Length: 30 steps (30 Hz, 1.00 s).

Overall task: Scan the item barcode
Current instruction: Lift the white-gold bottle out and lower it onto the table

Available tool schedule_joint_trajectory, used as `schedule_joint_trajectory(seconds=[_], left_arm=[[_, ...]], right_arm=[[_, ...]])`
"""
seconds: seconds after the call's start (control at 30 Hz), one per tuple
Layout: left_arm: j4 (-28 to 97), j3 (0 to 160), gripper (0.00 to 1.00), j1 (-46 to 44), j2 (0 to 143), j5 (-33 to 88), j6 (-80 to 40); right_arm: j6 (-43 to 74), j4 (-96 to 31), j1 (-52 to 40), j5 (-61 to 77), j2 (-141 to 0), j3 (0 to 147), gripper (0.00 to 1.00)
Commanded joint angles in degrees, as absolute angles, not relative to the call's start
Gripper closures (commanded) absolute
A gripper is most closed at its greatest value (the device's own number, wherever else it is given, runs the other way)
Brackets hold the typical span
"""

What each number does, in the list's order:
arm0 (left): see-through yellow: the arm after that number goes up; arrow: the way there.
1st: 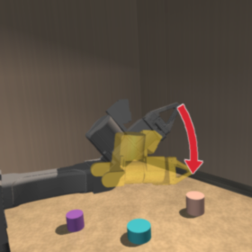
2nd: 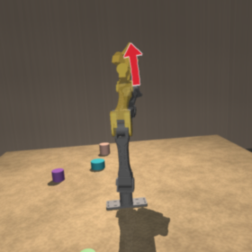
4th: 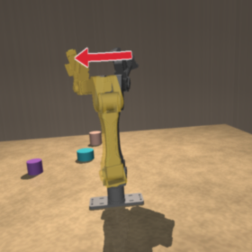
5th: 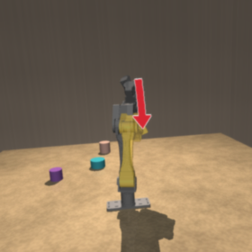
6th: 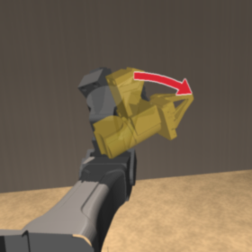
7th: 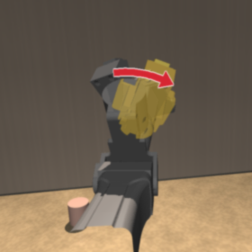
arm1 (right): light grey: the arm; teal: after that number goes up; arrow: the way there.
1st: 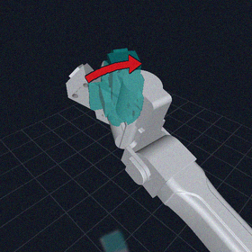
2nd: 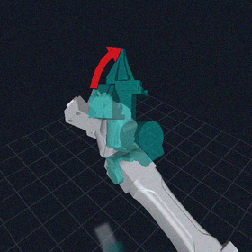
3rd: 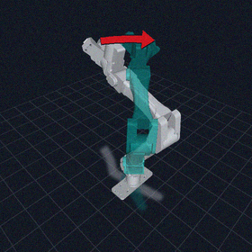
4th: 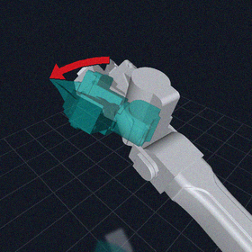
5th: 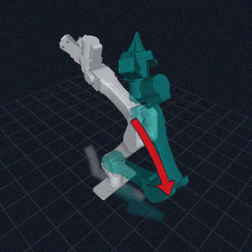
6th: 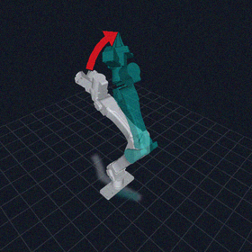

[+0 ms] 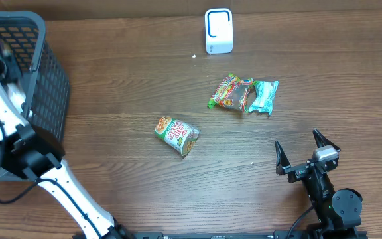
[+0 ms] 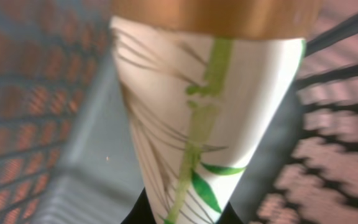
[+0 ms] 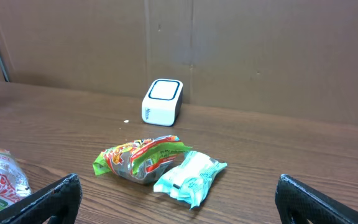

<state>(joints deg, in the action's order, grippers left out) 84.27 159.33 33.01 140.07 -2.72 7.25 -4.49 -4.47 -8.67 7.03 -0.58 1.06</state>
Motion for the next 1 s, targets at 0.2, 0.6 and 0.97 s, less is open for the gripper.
schedule_joint_trajectory(seconds=[0.2,0.6,0.97], left_arm=[[88.51,180.05,0.96,26.06,128.40,-0.38,0.62],[96.82,178.36,0.96,8.64,116.20,0.19,-2.52],[96.33,152.38,0.96,-3.22,116.88,-8.05,-11.94]], right_arm=[[-4.34,-4.16,-8.88,6.63,-0.16,0.45,0.00],[-4.34,-4.16,-8.88,6.63,-0.16,0.45,0.00],[-4.34,-4.16,-8.88,6.63,-0.16,0.45,0.00]])
